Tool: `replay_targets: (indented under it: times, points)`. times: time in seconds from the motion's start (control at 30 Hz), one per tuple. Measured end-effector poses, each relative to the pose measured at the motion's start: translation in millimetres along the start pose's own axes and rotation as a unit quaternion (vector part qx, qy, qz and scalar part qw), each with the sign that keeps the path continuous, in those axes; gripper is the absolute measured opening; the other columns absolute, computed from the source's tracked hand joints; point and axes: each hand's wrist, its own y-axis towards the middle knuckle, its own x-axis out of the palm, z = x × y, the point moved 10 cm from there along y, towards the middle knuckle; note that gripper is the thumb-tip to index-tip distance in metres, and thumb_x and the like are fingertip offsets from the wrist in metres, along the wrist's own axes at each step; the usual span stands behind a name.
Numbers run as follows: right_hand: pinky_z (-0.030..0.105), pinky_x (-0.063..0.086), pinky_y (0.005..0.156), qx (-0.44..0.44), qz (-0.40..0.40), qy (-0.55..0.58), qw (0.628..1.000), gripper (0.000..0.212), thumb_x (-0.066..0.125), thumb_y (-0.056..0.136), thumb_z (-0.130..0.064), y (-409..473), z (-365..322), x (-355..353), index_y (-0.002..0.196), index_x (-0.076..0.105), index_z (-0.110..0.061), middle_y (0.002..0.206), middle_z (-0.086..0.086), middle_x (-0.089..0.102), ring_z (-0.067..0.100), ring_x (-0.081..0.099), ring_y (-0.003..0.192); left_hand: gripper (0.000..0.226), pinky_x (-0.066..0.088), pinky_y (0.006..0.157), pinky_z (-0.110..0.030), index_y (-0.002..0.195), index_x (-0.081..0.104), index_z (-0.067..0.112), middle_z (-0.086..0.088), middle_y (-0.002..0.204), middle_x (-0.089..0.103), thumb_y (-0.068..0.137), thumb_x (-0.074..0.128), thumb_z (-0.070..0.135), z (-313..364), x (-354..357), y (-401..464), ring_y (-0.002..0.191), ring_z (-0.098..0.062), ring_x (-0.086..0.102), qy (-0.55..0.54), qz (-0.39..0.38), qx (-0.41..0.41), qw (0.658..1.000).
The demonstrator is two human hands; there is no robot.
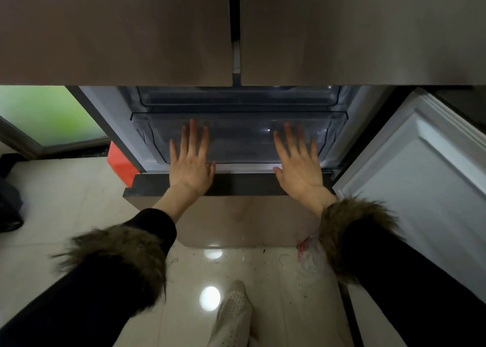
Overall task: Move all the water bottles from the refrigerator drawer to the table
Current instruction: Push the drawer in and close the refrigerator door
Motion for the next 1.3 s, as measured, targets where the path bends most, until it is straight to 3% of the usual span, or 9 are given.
replay_targets:
  times: [0.2, 0.5, 0.67, 0.83, 1.07, 1.23, 1.3]
  points:
    - [0.051, 0.006, 0.115, -0.002, -0.028, 0.006, 1.0, 0.085, 0.047, 0.092, -0.044, 20.5, -2.7, 6.4, 0.147, -0.013, -0.022, 0.153, 0.011, -0.026, 0.035, -0.018, 0.142, 0.081, -0.004, 0.117, -0.046, 0.141, -0.028, 0.019, -0.008, 0.152, -0.03, 0.095, 0.035, 0.043, -2.1, 4.0, 20.4, 0.14, -0.025, -0.024, -0.042, -0.023, 0.028, 0.998]
    - [0.052, -0.002, 0.114, 0.005, -0.044, 0.005, 0.999, 0.085, 0.046, 0.092, -0.047, 30.6, -3.0, 11.8, 0.146, -0.016, -0.026, 0.151, 0.011, -0.032, 0.035, -0.024, 0.14, 0.078, -0.008, 0.116, -0.045, 0.145, -0.02, 0.018, -0.007, 0.152, -0.029, 0.095, 0.032, 0.046, -7.9, 6.6, 29.7, 0.141, -0.024, -0.024, -0.017, -0.029, 0.049, 0.998]
    - [0.053, 0.003, 0.116, 0.002, -0.037, 0.023, 0.999, 0.075, 0.036, 0.094, -0.051, 18.8, -0.8, -8.7, 0.147, -0.011, -0.027, 0.157, 0.006, -0.013, 0.03, -0.011, 0.144, 0.075, -0.008, 0.117, -0.048, 0.147, -0.015, 0.022, -0.005, 0.155, -0.023, 0.094, 0.031, 0.05, -6.3, -9.1, 21.5, 0.143, -0.025, -0.016, -0.031, -0.037, 0.046, 0.998]
    - [0.052, 0.01, 0.116, 0.008, 0.009, 0.053, 0.999, 0.07, 0.026, 0.093, -0.056, -27.8, -1.9, -41.5, 0.149, -0.002, -0.024, 0.157, 0.006, 0.012, 0.026, 0.008, 0.145, 0.069, -0.004, 0.117, -0.046, 0.149, 0.001, 0.021, -0.004, 0.158, -0.001, 0.095, 0.034, 0.048, 5.0, -36.1, -23.1, 0.145, -0.024, -0.005, -0.111, -0.015, 0.049, 0.992]
    - [0.048, 0.001, 0.116, 0.027, 0.003, 0.071, 0.997, 0.067, 0.021, 0.094, -0.058, -113.9, -2.7, -79.1, 0.149, -0.004, -0.029, 0.158, 0.003, 0.006, 0.021, 0.004, 0.146, 0.063, 0.002, 0.118, -0.042, 0.148, 0.012, 0.02, -0.005, 0.157, 0.007, 0.095, 0.04, 0.04, 27.6, -78.8, -108.4, 0.145, -0.02, -0.002, -0.181, 0.023, 0.106, 0.978]
    - [0.048, -0.001, 0.115, 0.066, 0.012, 0.071, 0.995, 0.068, 0.022, 0.092, -0.059, -173.4, -0.7, -113.8, 0.149, -0.002, -0.03, 0.158, 0.002, 0.003, 0.021, 0.002, 0.146, 0.064, -0.003, 0.116, -0.037, 0.149, 0.009, 0.02, -0.001, 0.158, 0.003, 0.096, 0.036, 0.041, 38.8, -109.9, -146.9, 0.145, -0.016, -0.006, -0.194, 0.029, 0.126, 0.972]
    - [0.049, 0.001, 0.116, 0.078, 0.017, 0.067, 0.995, 0.072, 0.012, 0.088, -0.066, -202.5, -0.5, -126.7, 0.149, 0.0, -0.029, 0.158, 0.002, 0.005, 0.021, 0.004, 0.146, 0.063, -0.004, 0.116, -0.036, 0.149, 0.007, 0.021, 0.0, 0.158, 0.001, 0.096, 0.034, 0.042, 47.2, -122.0, -164.8, 0.144, -0.016, -0.007, -0.195, 0.028, 0.144, 0.97]
